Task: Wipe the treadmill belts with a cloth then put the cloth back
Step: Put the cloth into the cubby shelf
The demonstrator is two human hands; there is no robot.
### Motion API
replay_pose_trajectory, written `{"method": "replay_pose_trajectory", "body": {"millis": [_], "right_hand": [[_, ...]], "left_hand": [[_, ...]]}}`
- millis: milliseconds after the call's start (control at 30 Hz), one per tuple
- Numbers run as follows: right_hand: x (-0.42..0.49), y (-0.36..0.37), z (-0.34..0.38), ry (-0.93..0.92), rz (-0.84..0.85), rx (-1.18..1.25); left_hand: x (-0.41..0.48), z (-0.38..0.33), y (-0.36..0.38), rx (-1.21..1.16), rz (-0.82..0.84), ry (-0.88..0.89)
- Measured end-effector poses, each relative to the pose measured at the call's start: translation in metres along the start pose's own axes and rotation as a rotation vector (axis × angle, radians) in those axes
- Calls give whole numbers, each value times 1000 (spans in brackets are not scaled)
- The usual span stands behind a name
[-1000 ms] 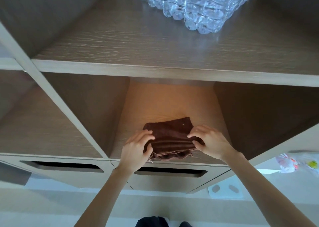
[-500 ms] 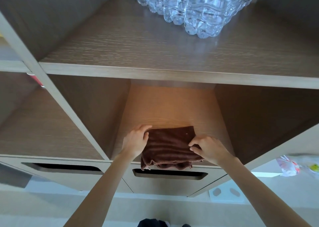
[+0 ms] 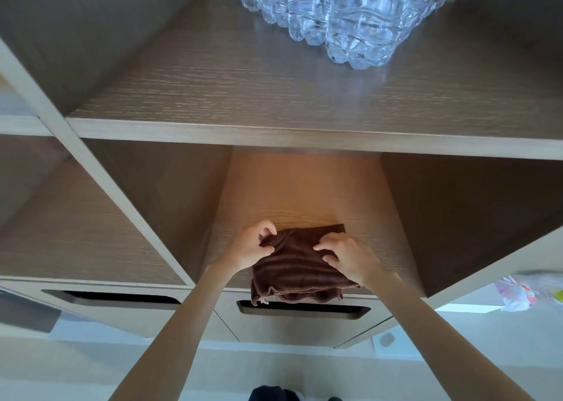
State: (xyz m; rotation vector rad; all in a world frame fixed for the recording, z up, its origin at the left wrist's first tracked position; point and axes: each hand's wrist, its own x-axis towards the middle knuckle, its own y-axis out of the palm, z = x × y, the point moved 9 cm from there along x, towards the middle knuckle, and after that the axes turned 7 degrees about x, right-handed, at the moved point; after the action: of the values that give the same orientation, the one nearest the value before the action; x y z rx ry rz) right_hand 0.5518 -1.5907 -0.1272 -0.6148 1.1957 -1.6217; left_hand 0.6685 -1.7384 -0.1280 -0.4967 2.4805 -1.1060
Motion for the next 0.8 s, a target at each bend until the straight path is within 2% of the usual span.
{"method": "replay_pose_trajectory", "body": {"millis": [167, 333, 433, 500, 567, 633, 733, 800], "right_hand": [[-6, 7, -7, -3, -10, 15], [-15, -2, -24, 94, -67, -4], [-25, -6, -33, 95, -100, -8], [-31, -6, -37, 89, -110, 9], [-38, -9, -39, 75, -142, 15], [-44, -12, -42, 80, -151, -3], [-51, -12, -44, 74, -95, -40], [-51, -18, -37, -1, -105, -44]], "left_hand": [[3, 2, -2, 35, -8, -50], [-1, 11, -35, 392, -303, -173], [-6, -1, -29, 474, -323, -101], [-16, -23, -10, 451, -345, 20], [-30, -46, 28, 452, -260, 188], [-34, -45, 62, 551, -105, 252], [-13, -28, 60, 639, 5, 309], [3, -29, 52, 702, 69, 418]]}}
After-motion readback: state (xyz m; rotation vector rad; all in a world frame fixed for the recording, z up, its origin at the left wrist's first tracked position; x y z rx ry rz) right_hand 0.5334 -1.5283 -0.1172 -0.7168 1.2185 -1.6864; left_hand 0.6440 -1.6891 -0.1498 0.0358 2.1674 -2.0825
